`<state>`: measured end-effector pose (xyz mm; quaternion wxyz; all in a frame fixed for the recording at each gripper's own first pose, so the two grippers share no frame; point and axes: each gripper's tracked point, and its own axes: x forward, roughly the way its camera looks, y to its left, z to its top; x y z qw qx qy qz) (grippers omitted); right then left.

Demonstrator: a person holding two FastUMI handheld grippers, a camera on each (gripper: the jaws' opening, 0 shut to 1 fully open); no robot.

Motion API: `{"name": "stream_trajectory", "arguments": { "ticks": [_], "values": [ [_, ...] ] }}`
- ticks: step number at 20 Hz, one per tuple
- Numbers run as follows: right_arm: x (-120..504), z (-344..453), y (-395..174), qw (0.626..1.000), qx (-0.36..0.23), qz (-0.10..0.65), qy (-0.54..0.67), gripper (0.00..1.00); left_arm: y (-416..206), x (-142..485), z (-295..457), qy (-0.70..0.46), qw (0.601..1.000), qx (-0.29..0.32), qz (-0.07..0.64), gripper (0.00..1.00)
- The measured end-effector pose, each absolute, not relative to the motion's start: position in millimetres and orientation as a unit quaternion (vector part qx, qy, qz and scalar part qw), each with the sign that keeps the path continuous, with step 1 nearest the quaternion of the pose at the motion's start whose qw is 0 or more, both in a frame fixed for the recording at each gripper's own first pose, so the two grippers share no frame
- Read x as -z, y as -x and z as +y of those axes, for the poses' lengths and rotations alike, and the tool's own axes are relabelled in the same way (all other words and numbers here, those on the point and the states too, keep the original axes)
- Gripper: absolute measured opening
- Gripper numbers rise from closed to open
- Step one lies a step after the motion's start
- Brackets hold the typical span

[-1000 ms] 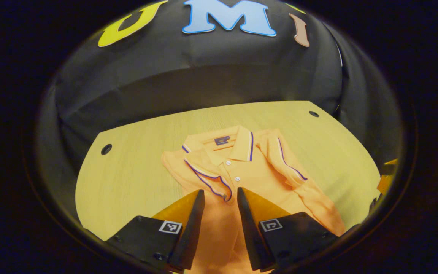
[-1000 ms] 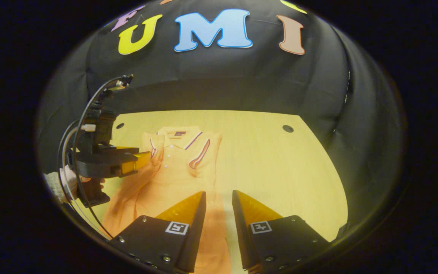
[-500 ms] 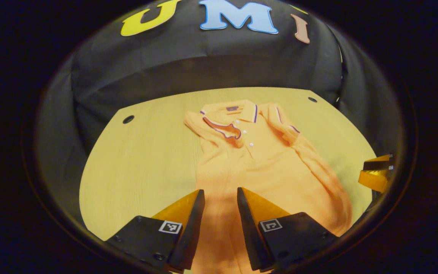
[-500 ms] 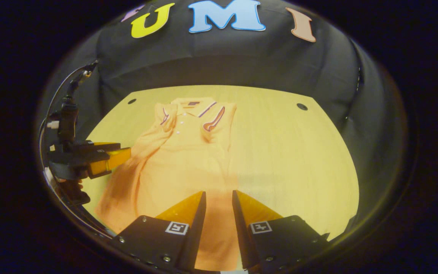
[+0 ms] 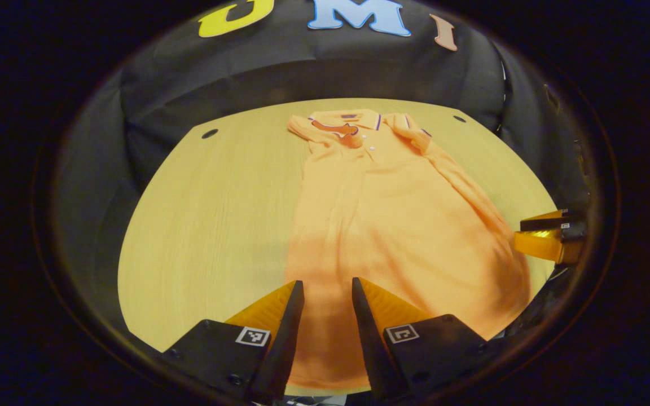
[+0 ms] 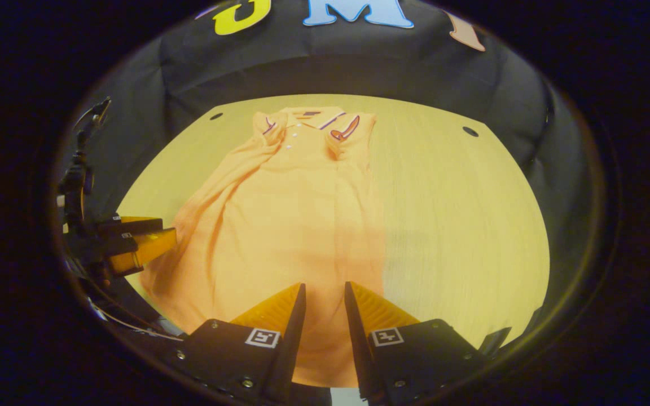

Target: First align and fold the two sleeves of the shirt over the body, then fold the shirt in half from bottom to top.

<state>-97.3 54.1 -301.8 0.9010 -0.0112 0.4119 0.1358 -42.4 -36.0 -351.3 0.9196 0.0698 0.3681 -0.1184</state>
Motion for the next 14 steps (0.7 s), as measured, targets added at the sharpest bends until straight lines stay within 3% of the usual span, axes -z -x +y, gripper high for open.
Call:
{"name": "stream_trajectory", "arguments": {
  "ticks": [6,7,8,9,10,13,14],
  "values": [
    [320,58,118,0.887,-0.133,0.441,0.006,0.44,72,373,-27,-0.063,0.911,0.113,0.392,0.57],
    [323,58,121,0.885,-0.133,0.446,0.004,0.44,73,376,-26,-0.062,0.91,0.113,0.395,0.61],
    [325,60,124,0.882,-0.134,0.451,0.001,0.47,75,378,-27,-0.062,0.909,0.114,0.396,0.74],
    [328,61,127,0.88,-0.134,0.455,0.002,0.58,76,378,-26,-0.064,0.909,0.114,0.395,0.82],
    [331,60,129,0.88,-0.133,0.457,0.005,0.69,76,380,-26,-0.066,0.909,0.115,0.394,0.85],
    [338,60,138,0.875,-0.129,0.466,0.012,0.63,77,383,-26,-0.073,0.909,0.115,0.394,0.92],
    [341,60,139,0.875,-0.129,0.467,0.013,0.73,77,384,-26,-0.074,0.909,0.114,0.394,0.92]
  ]
}}
